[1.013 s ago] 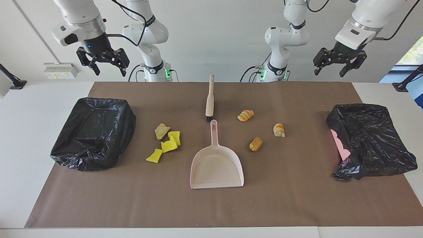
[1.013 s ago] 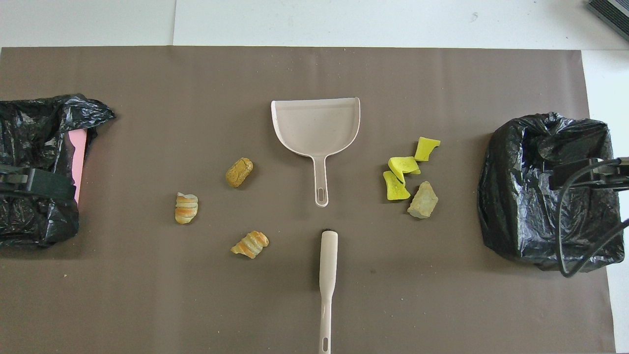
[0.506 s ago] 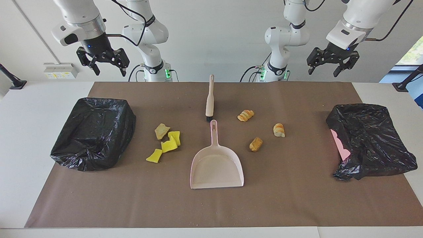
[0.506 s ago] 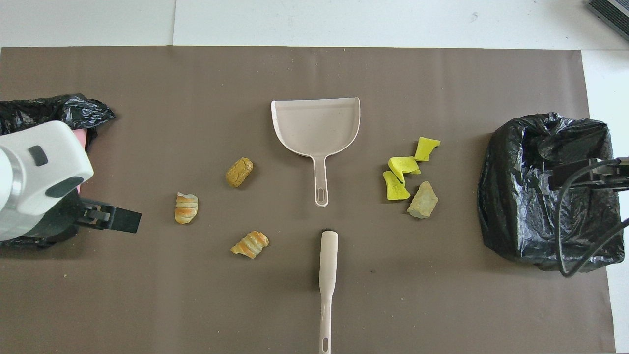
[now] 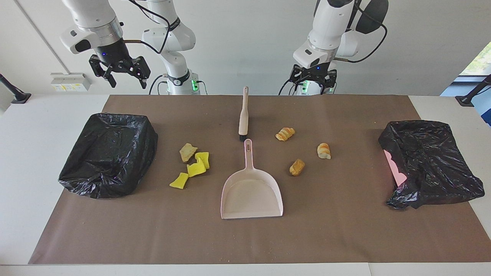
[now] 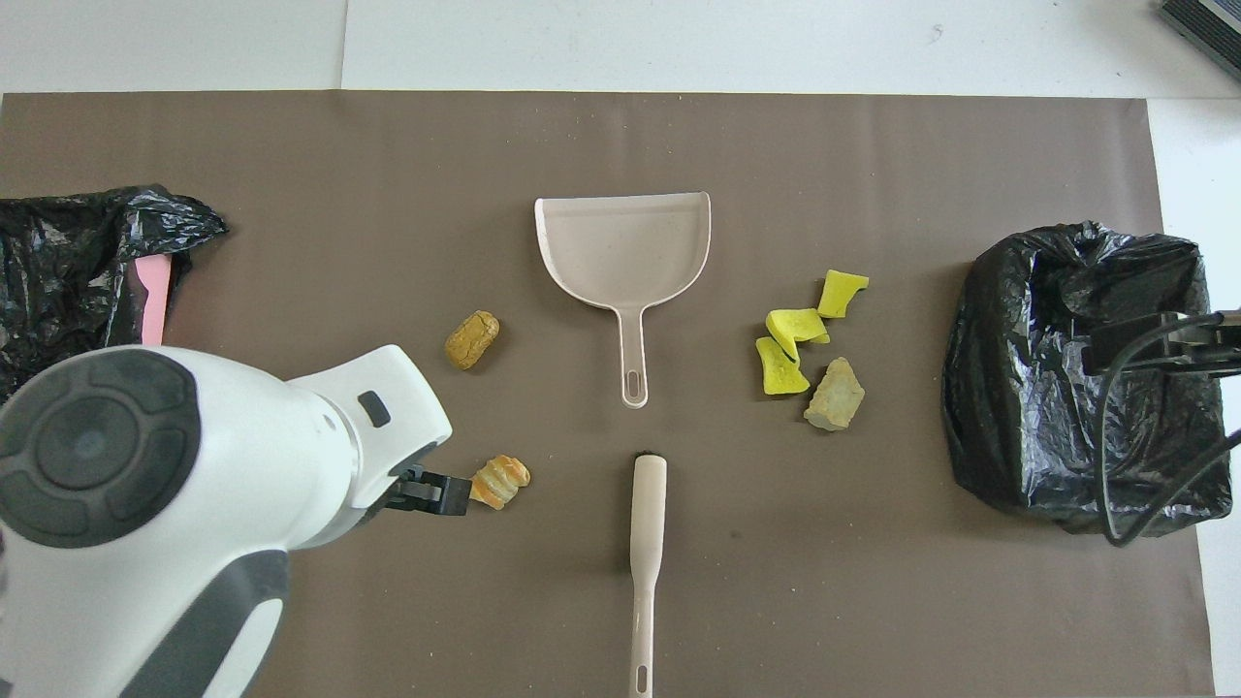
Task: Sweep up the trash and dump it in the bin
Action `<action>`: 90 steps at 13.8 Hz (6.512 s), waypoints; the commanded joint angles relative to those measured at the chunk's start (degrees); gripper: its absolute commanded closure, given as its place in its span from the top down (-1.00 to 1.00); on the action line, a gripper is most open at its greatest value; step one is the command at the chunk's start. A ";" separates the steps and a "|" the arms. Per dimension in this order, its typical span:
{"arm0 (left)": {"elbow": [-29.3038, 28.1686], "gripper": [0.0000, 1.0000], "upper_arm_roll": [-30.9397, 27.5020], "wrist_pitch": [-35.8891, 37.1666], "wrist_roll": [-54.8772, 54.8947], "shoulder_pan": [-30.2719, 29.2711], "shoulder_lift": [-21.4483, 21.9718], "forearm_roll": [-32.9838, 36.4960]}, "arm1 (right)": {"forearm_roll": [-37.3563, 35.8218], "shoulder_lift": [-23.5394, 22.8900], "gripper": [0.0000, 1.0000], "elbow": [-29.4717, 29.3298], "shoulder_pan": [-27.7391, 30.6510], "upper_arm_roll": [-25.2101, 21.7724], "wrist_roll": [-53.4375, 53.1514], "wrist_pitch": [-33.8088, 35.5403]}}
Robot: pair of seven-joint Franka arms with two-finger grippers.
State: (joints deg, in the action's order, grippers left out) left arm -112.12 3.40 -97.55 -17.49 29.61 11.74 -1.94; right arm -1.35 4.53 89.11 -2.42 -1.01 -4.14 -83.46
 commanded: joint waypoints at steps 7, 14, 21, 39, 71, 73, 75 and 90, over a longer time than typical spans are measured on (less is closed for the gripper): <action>-12.16 1.00 -1.03 -17.57 -18.26 19.23 -4.43 -0.53 | 0.47 1.44 1.00 1.95 0.66 0.39 -0.61 -0.65; -20.51 1.00 -0.94 -34.11 -28.73 29.53 -10.15 -0.61 | 0.47 1.71 1.00 2.39 0.66 0.39 -0.43 -0.74; -20.42 0.15 -0.94 -33.23 -31.10 30.51 -11.39 -0.70 | 0.47 1.71 1.00 2.39 0.66 0.39 -0.34 -0.74; -19.63 -1.00 -1.56 -15.31 -21.47 11.20 -8.32 -4.13 | 0.65 -4.00 1.00 1.68 -5.56 1.88 -5.70 -6.79; -32.29 -1.00 -4.81 -17.31 -15.38 -9.67 4.87 -1.66 | 1.44 -32.75 -1.00 0.01 -26.58 4.26 -26.97 -28.95; -32.11 -1.00 -4.81 -20.03 -14.68 -8.26 4.00 -4.38 | 2.58 -32.66 -1.00 0.10 -25.71 4.26 -25.32 -27.90; -31.50 -1.00 -4.81 -23.02 -13.54 -6.77 2.42 -6.84 | 2.76 -32.49 -1.00 -0.08 -24.57 4.26 -13.69 -25.36; -31.15 -1.00 -5.34 -21.28 -9.40 -11.50 1.88 -8.00 | -9.55 -23.52 -1.00 11.52 -22.27 4.17 48.17 -30.62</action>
State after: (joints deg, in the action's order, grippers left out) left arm -143.21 -1.89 -119.98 -27.40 19.20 13.57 -8.78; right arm -9.40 -20.52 98.89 -24.87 2.80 42.32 -112.95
